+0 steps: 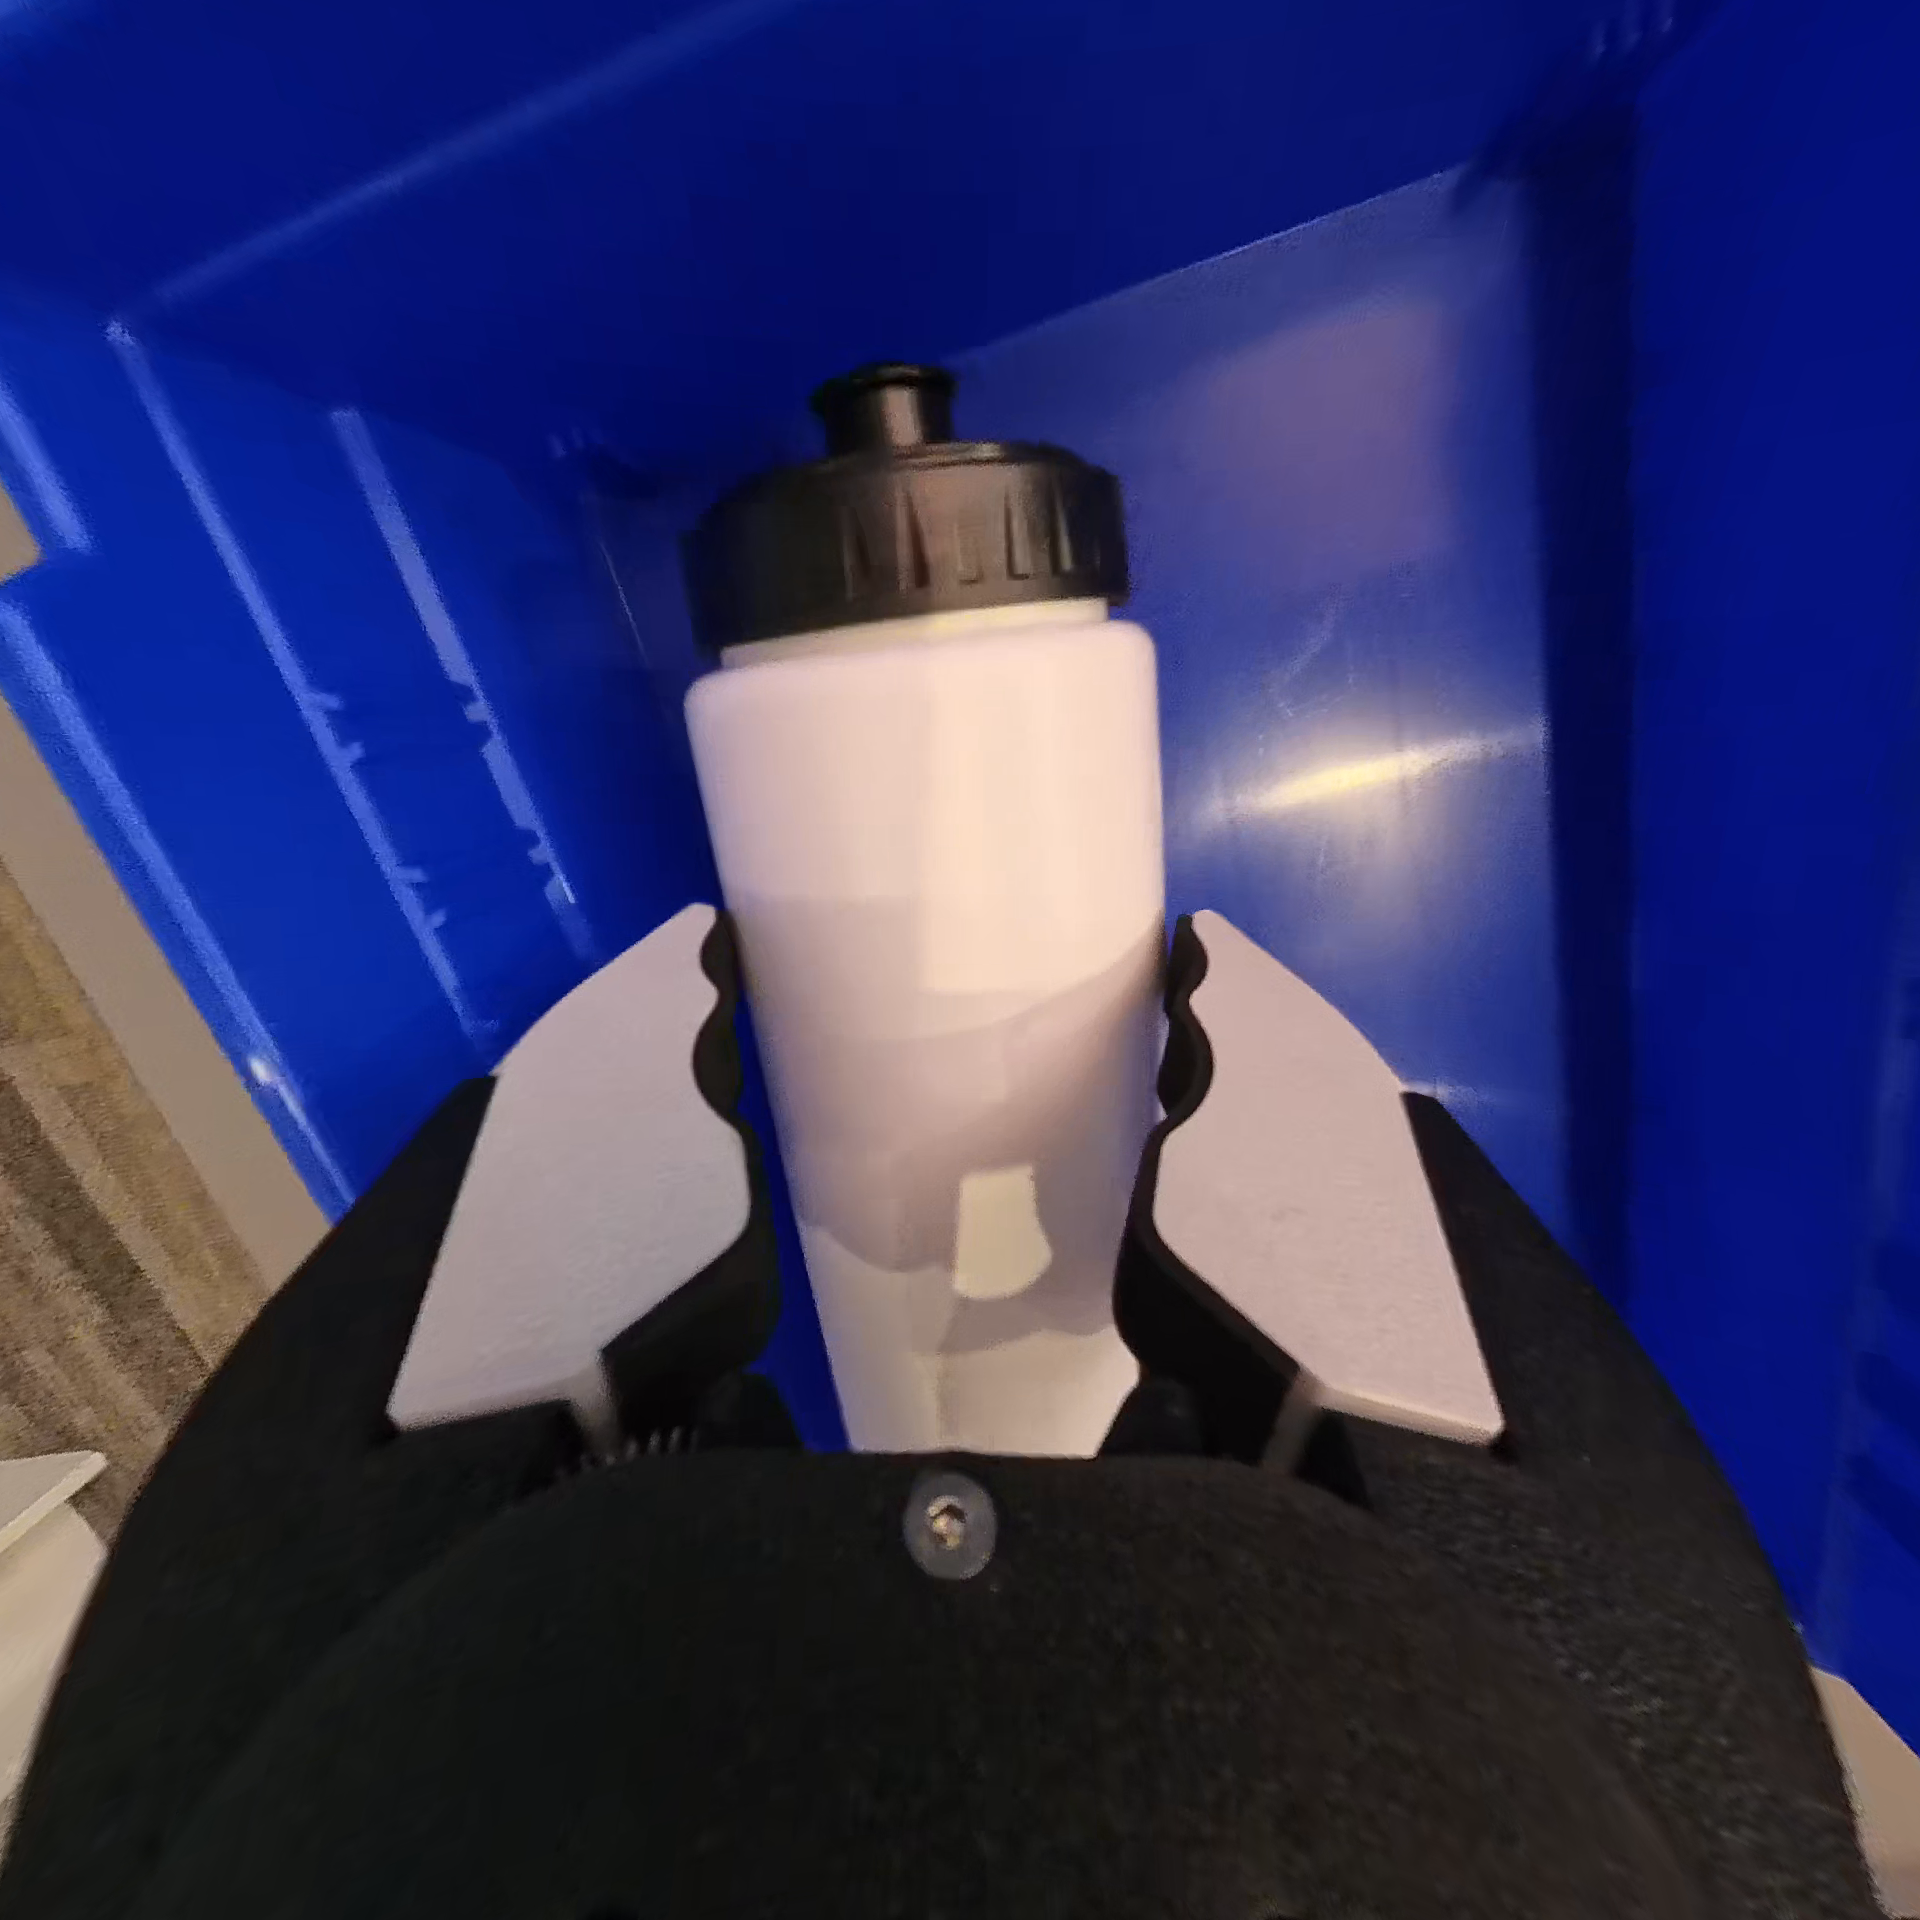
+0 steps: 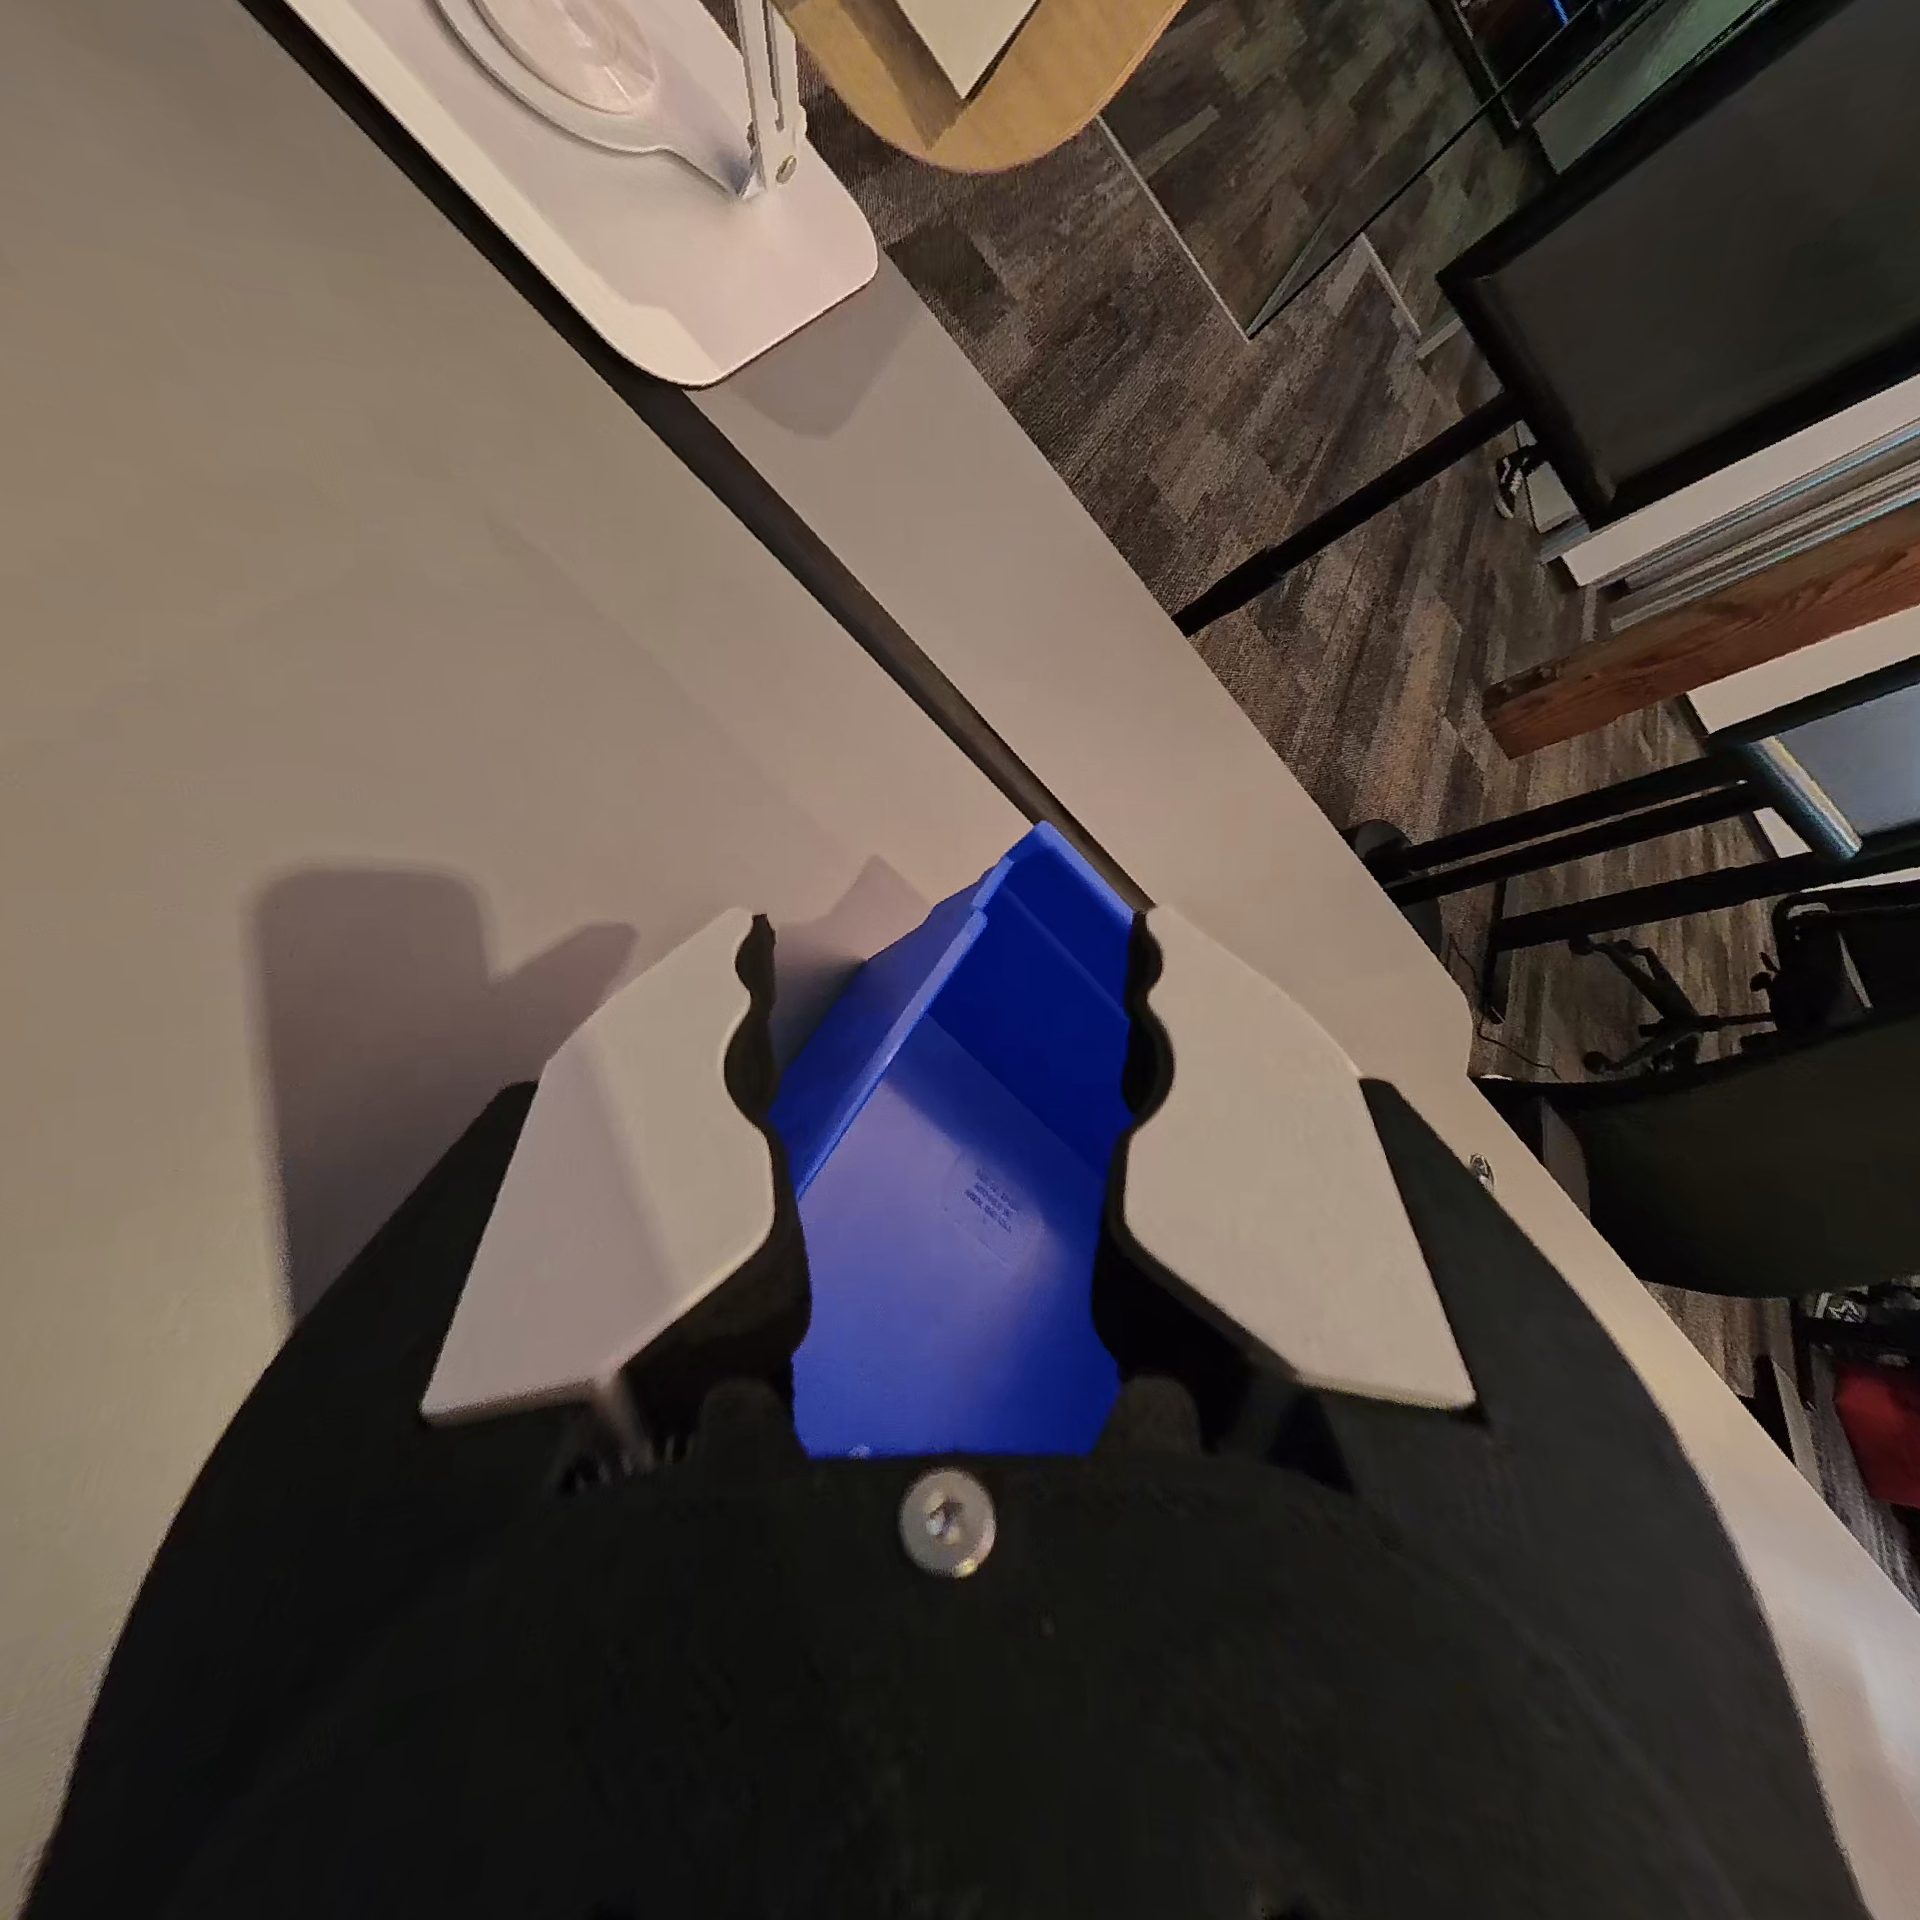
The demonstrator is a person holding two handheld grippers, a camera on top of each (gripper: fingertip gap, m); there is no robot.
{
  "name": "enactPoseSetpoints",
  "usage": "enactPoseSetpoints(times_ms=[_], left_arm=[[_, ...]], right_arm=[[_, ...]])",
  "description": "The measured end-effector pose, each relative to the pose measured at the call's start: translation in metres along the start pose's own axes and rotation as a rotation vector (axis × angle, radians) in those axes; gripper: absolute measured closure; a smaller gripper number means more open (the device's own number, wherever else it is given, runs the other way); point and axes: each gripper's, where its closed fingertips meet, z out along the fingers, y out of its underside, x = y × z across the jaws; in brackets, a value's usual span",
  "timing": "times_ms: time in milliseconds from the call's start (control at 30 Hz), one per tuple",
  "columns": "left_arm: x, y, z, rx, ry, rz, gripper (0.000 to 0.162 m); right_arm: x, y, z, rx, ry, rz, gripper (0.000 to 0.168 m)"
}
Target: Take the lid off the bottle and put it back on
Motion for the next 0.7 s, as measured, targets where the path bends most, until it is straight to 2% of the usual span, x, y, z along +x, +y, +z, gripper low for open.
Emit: enactPoseSetpoints(times_ms=[233, 367, 533, 700], left_arm=[[0.003, 0.005, -0.001, -0.034, 0.015, 0.031, 0.082], [0.007, 0.008, -0.013, -0.024, 0.030, 0.037, 0.083], [0.004, -0.006, -0.052, 0.132, -0.031, 0.049, 0.083], [0.007, -0.030, -0.104, 0.386, -0.098, 0.065, 0.084]], right_arm=[[0.002, 0.001, 0.001, -0.005, 0.008, 0.000, 0.102], [0.000, -0.002, -0.001, 0.002, 0.009, -0.008, 0.102], [-0.003, -0.007, -0.003, 0.012, 0.019, -0.033, 0.102], [-0.004, -0.012, -0.008, 0.024, 0.032, -0.054, 0.102]])
